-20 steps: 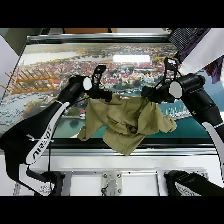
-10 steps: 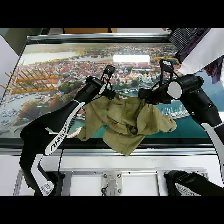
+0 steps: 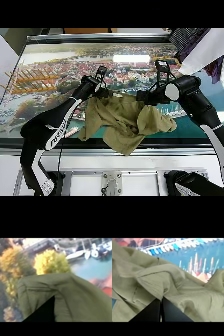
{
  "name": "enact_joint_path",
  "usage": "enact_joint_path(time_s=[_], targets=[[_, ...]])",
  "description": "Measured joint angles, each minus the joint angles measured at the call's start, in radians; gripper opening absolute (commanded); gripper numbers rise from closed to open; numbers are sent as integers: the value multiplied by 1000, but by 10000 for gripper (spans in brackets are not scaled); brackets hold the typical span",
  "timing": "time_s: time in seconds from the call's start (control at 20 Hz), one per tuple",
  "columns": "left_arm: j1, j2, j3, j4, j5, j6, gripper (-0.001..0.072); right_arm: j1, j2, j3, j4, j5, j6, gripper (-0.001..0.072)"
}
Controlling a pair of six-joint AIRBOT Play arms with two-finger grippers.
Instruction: Fold the clothes and pants, and hang the long-sleeved shirts on hangers.
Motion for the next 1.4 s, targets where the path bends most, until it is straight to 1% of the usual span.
enact_joint_path(time_s=[0.1,0.2,0.35,0.45,0.6,0.75,0.85,1.0,1.2,1.4], targets=[[14,51,0,0,-42,6,16,-28,3,41,-22,50,-31,10],[23,143,1,-18,-98,26,15,-60,5,105,-33,130,-68,10],[20,322,-16,-122,-212,94,16,-80,16,185,-45,288,-115,10],[0,444,-72,-194,-284,127,15,-74,31,206,-48,390,-132,10],[-52,619,-224,-272,-375,134,16,-28,72,193,-51,505,-139,10],[-114,759,-382,-337,-430,106,16,47,134,134,-47,570,-110,10],[-147,828,-473,-360,-428,83,16,84,173,82,-48,579,-81,10],[-137,878,-558,-378,-344,61,15,93,185,45,-49,536,-63,10],[-51,837,-595,-426,-275,38,15,78,151,29,-51,448,-53,10],[-16,753,-606,-474,-255,60,16,71,104,24,-51,401,-48,10]])
